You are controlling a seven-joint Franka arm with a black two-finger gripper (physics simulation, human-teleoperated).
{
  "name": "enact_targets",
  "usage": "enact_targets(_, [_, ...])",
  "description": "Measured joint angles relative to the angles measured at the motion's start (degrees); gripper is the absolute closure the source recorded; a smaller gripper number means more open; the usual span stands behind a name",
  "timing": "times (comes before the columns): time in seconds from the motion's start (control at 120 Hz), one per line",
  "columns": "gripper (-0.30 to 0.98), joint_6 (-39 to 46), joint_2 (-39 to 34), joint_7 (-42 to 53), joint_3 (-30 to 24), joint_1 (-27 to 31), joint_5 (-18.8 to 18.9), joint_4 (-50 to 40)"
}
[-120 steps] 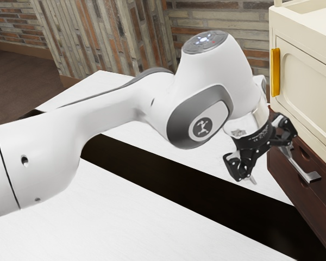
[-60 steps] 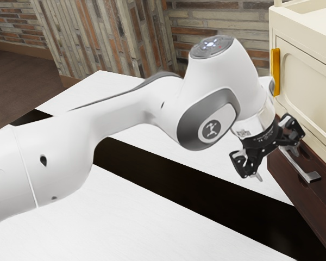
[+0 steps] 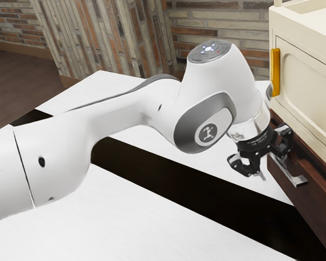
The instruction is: Pull the drawer handle with one arm to open the drawer
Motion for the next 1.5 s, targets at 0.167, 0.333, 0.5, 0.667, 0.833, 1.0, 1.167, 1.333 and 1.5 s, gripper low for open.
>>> enact_targets(0.167, [0.51,0.02,-1.96,0.98,0.16,0.03,0.99,-2.21])
enact_targets(0.333, [0.55,0.01,-3.09,1.68,0.22,0.06,2.00,-3.89])
enact_targets(0.5, [0.58,0.21,-4.62,2.34,0.40,0.02,2.48,-5.57])
enact_targets(0.667, [0.60,0.10,-5.90,2.69,0.58,0.06,2.77,-7.16])
enact_targets(0.833, [0.61,0.07,-7.55,2.89,0.89,0.04,3.01,-9.32])
enact_targets(1.0, [0.62,0.21,-9.90,3.04,1.17,0.08,3.31,-12.20])
enact_targets(1.167, [0.61,0.51,-11.53,3.27,1.63,-0.10,3.23,-14.16])
enact_targets(1.333, [0.59,0.59,-12.81,3.46,2.32,-0.47,3.27,-15.90])
enact_targets(1.5, [0.57,0.48,-14.03,3.49,2.64,-0.56,3.48,-17.47])
